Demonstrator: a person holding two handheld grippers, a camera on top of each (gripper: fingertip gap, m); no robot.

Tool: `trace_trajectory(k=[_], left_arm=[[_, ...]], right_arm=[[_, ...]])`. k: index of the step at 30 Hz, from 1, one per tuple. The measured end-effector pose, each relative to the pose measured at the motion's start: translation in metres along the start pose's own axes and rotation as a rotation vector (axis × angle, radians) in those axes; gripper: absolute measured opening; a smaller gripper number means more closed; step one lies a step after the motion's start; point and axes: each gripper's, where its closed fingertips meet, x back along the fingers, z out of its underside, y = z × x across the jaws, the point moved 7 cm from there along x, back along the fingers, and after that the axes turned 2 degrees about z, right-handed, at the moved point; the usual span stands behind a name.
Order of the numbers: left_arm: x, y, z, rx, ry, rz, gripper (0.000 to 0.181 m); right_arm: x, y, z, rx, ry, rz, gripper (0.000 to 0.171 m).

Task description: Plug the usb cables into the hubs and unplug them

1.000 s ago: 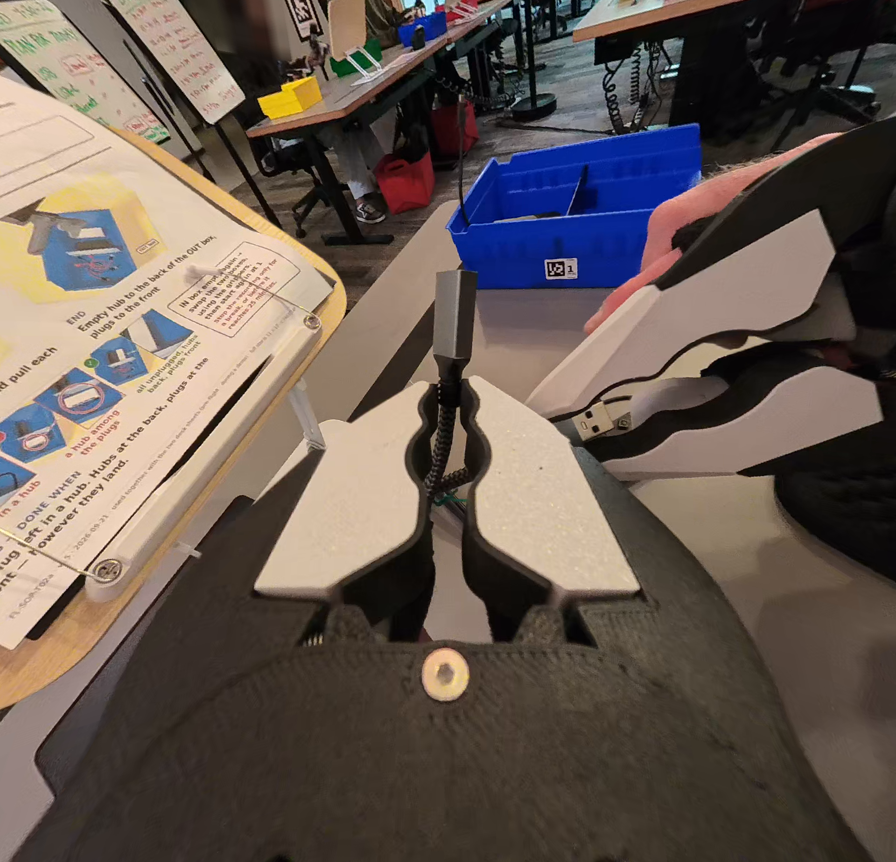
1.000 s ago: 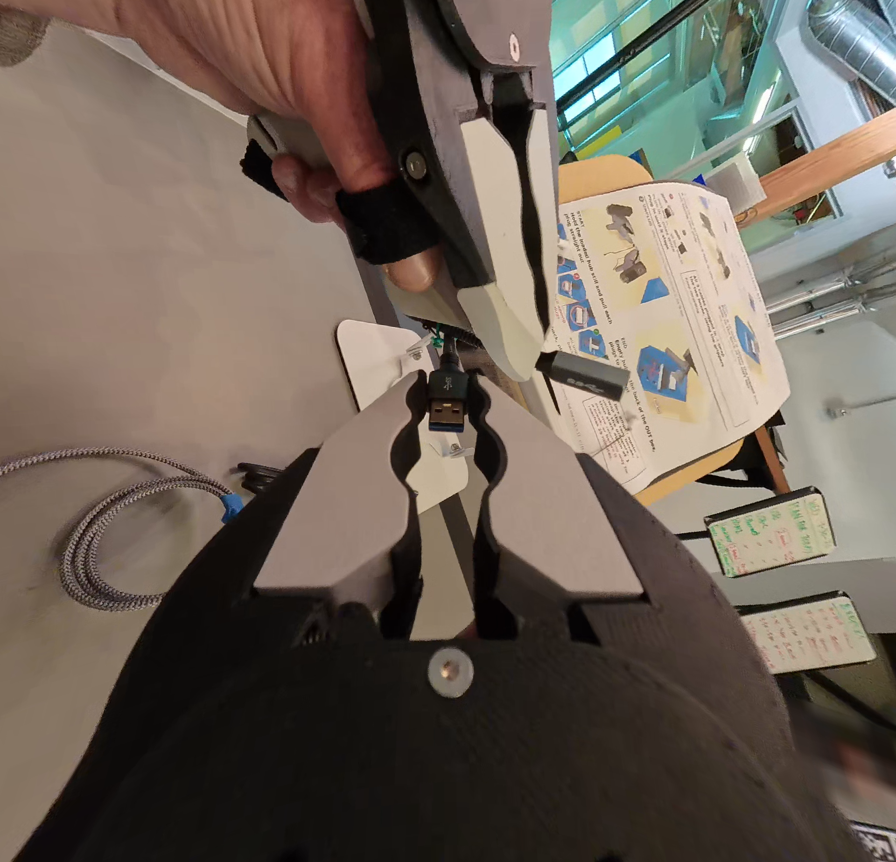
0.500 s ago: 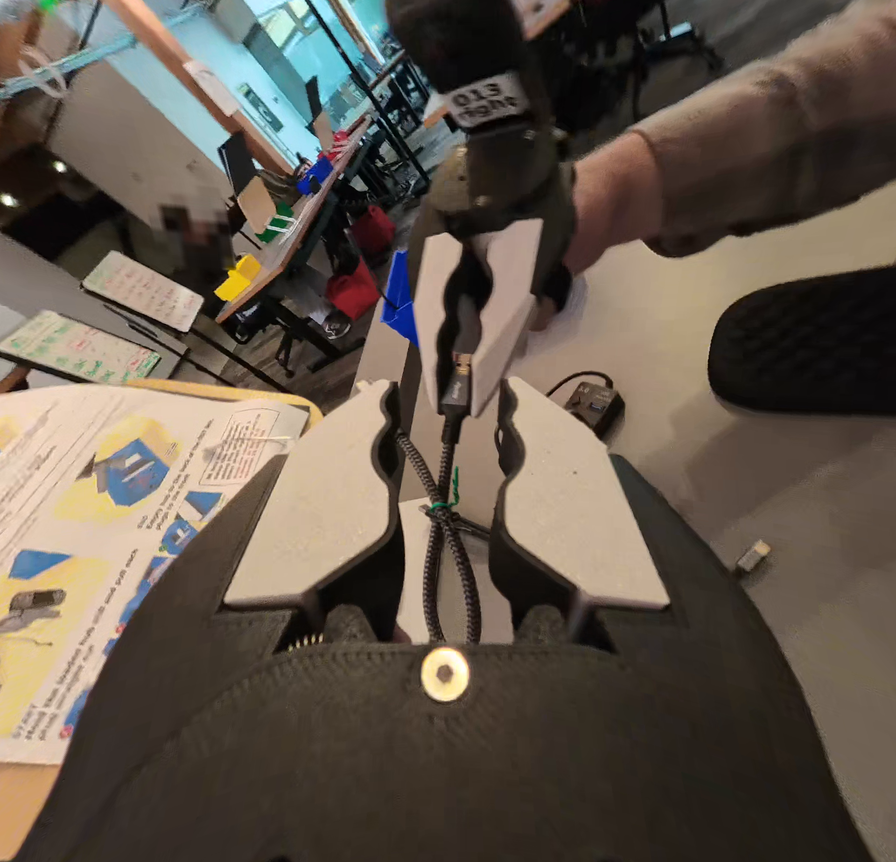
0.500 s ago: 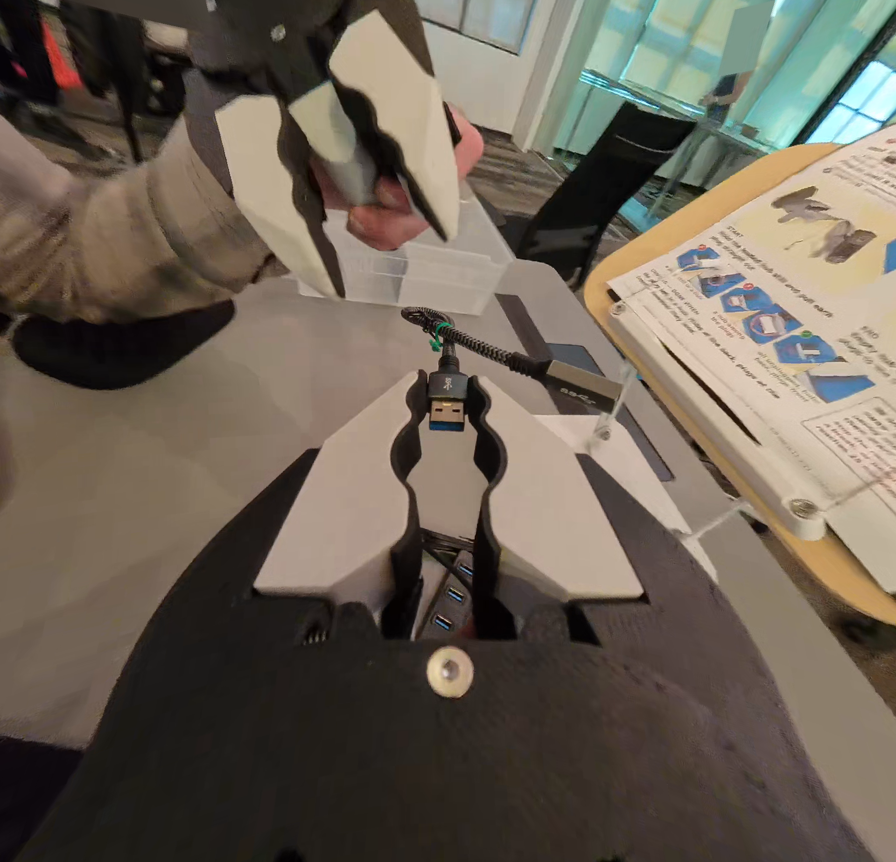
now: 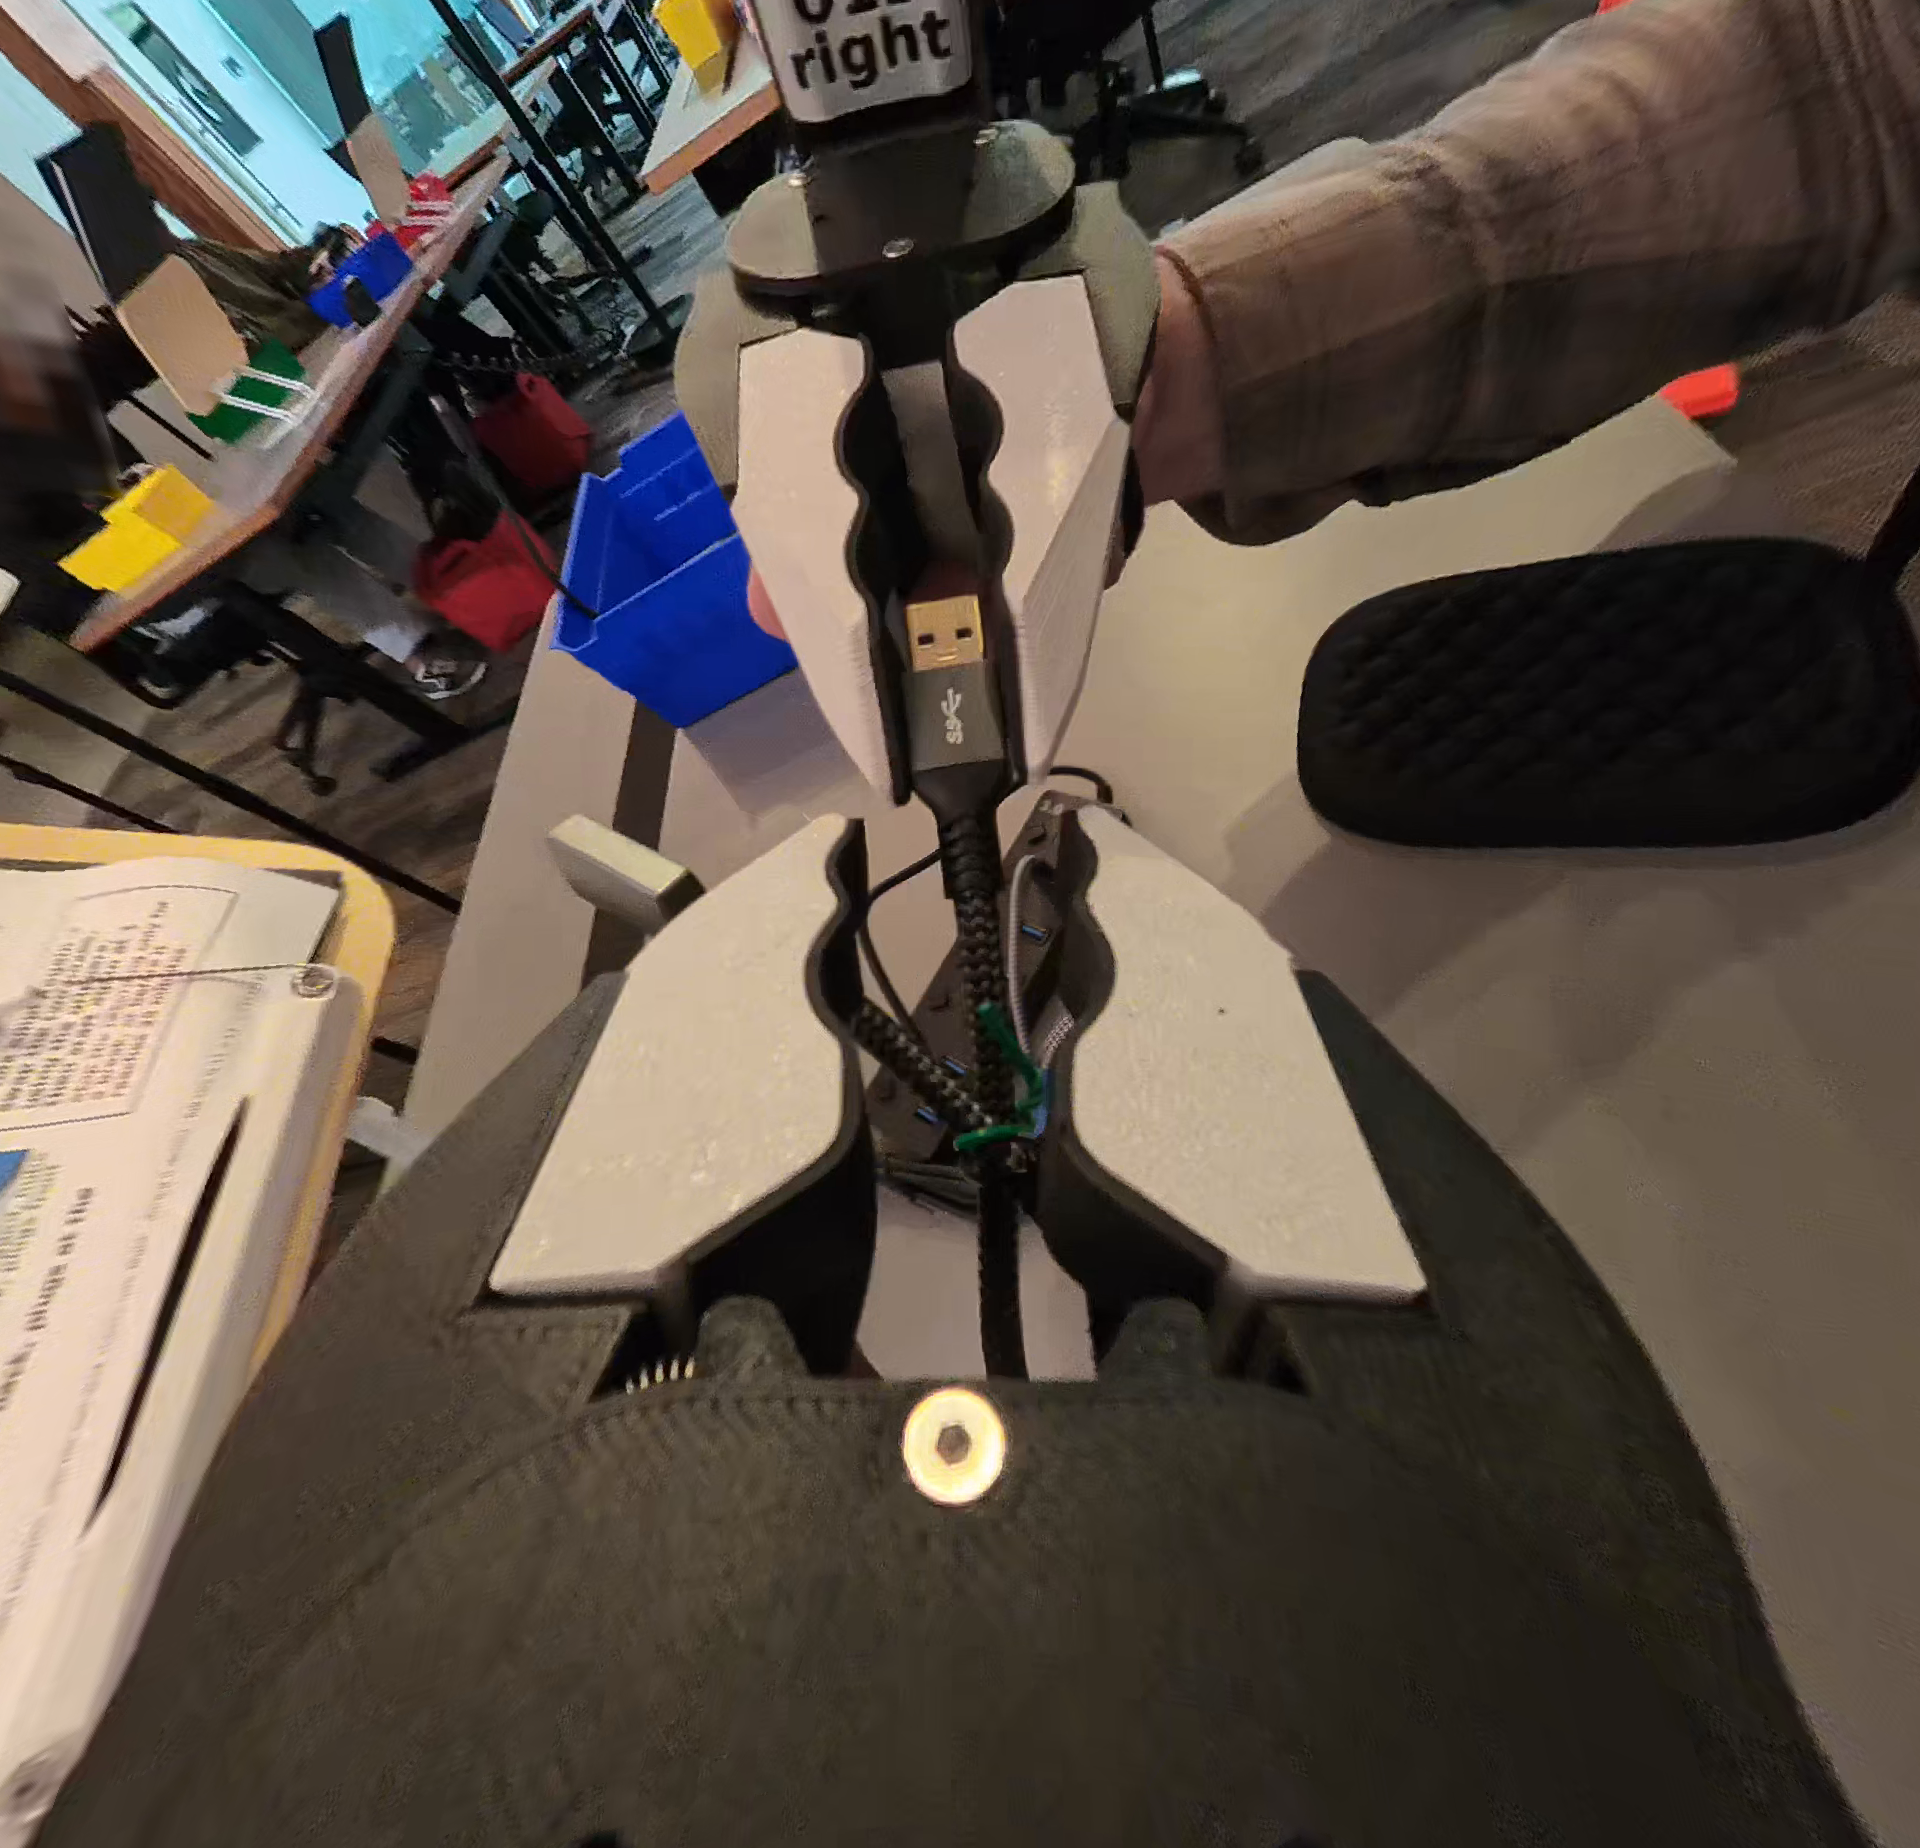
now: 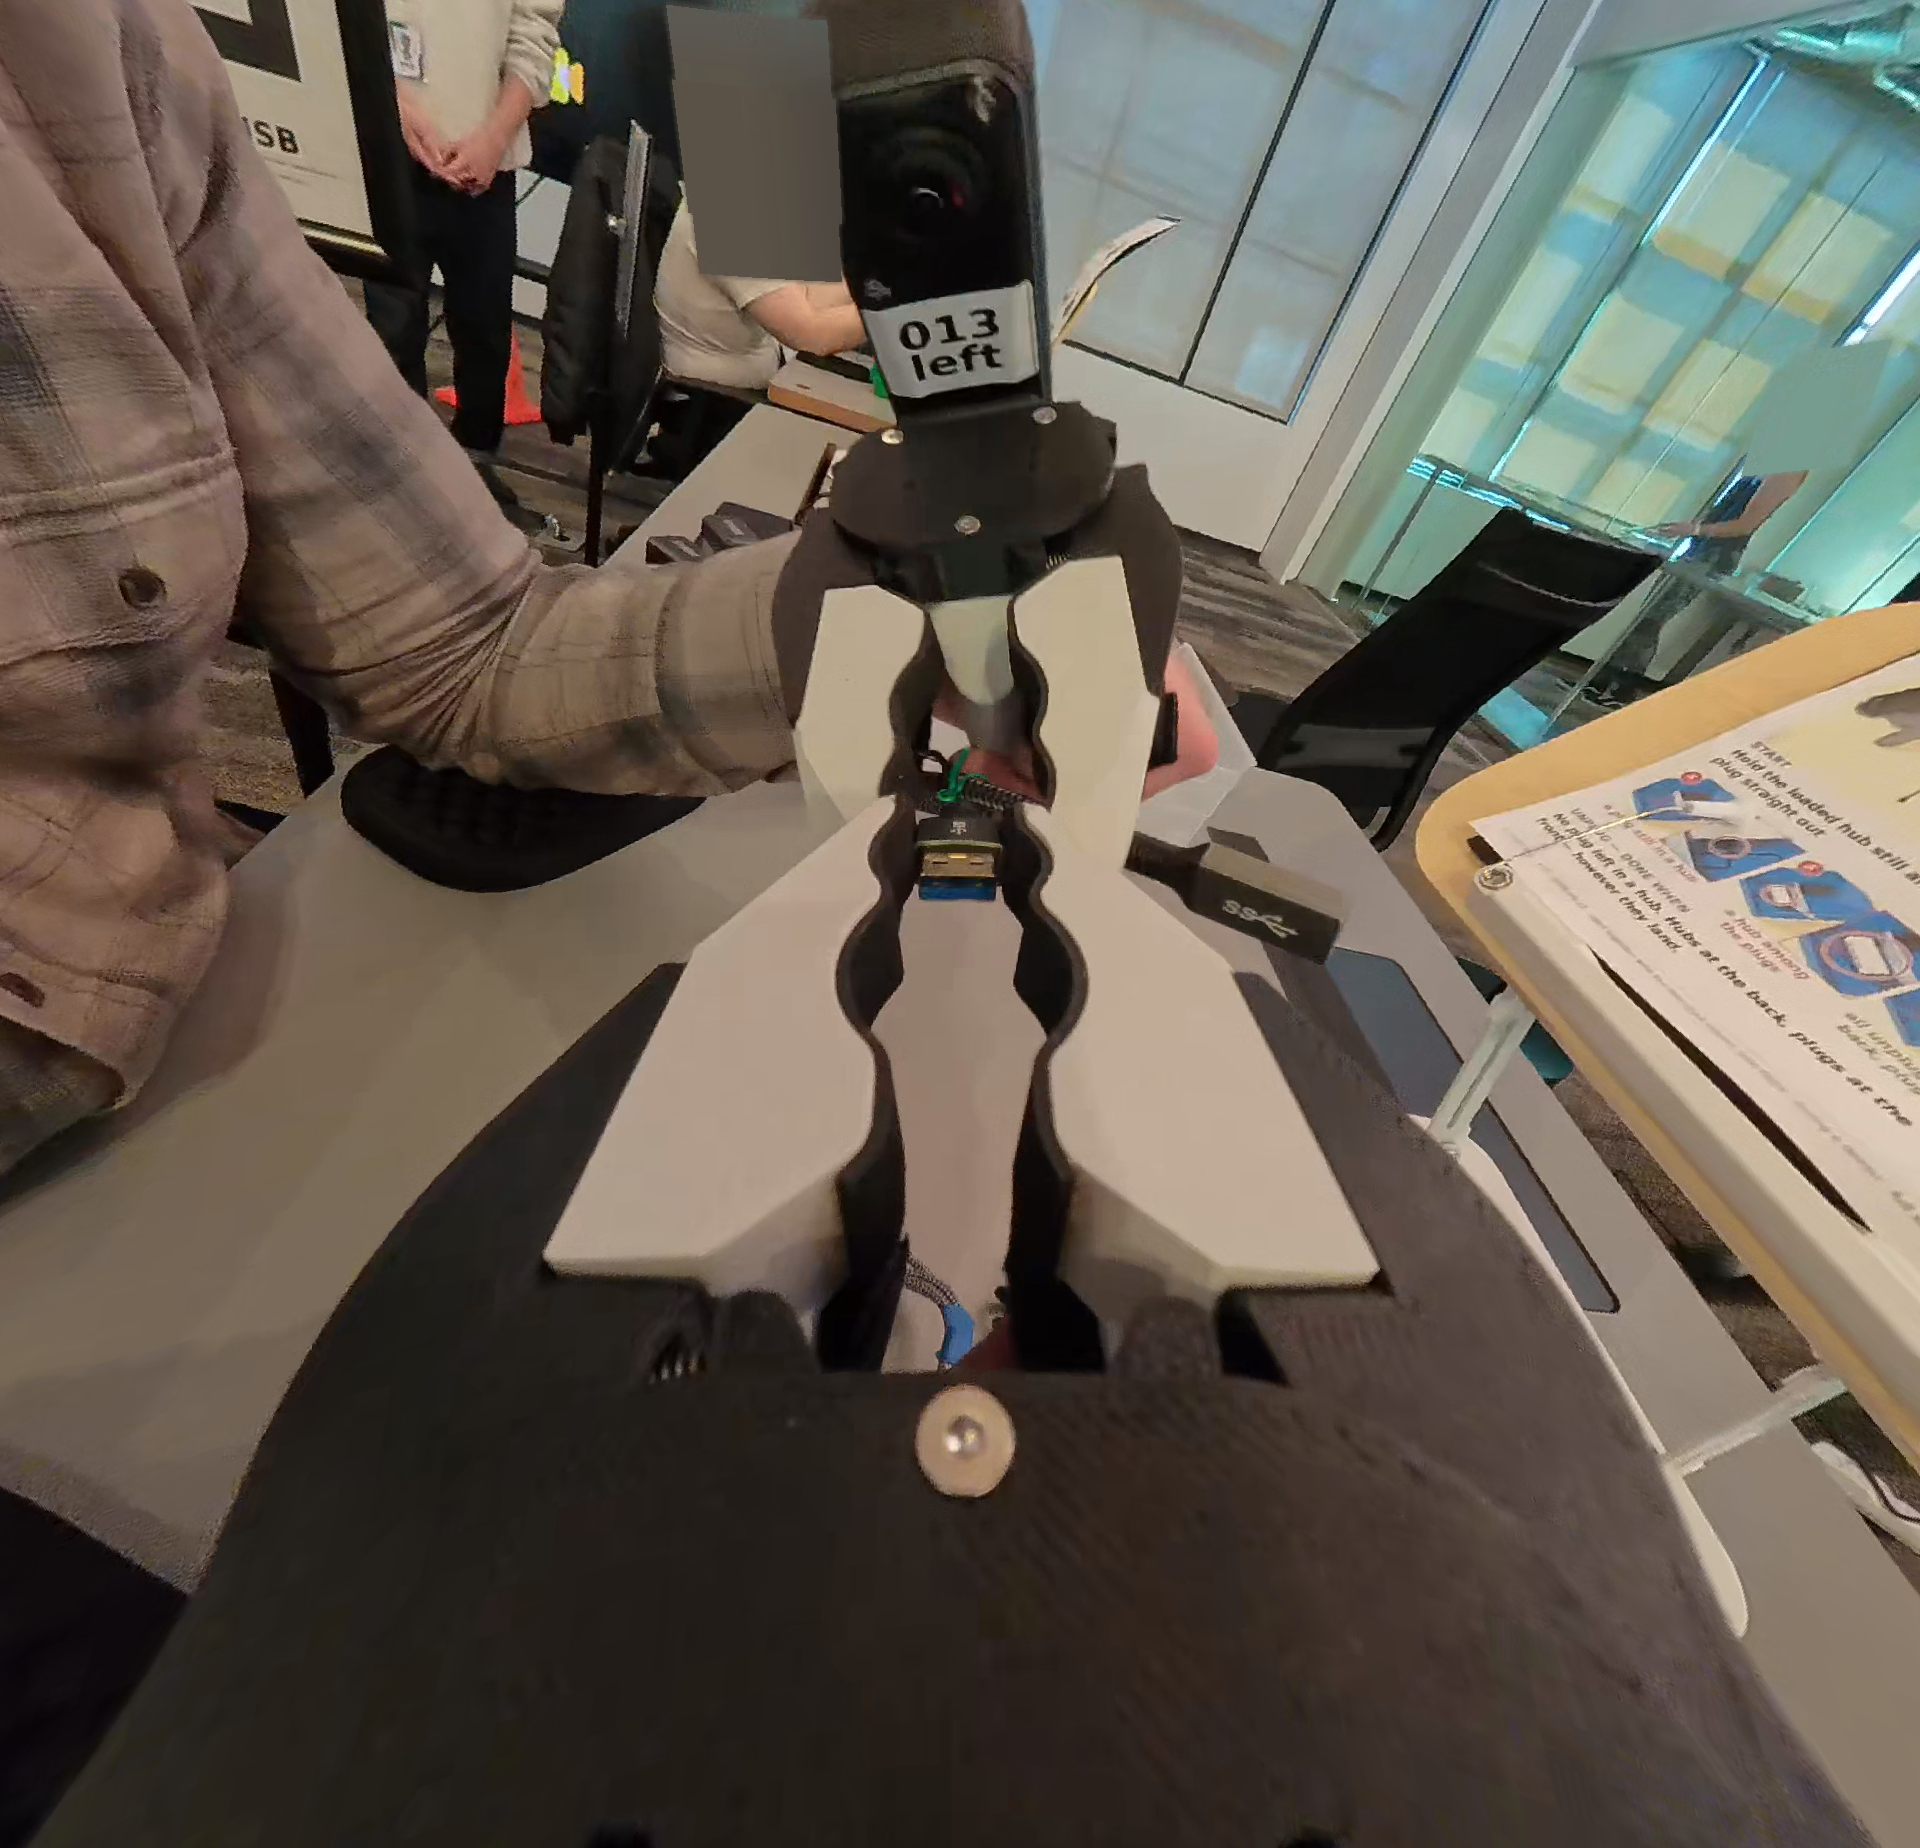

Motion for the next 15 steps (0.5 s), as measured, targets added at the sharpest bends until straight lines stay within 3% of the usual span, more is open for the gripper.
trace_trajectory(k=[4,9,11,15], left_arm=[[-0.004,0.004,0.000,0.037,-0.064,-0.002,0.009],[-0.012,0.008,0.005,0.035,0.050,-0.075,0.008],[-0.014,0.012,0.011,0.027,0.132,-0.127,0.008],[-0.015,0.013,0.016,0.087,0.195,-0.120,0.008]], right_arm=[[0.007,-0.003,0.001,-0.015,-0.040,0.027,0.014],[0.010,-0.008,0.010,-0.047,-0.016,0.096,0.015],[0.014,-0.010,0.010,-0.021,0.022,0.158,0.035],[0.023,-0.002,0.006,0.287,0.284,0.339,0.030]])
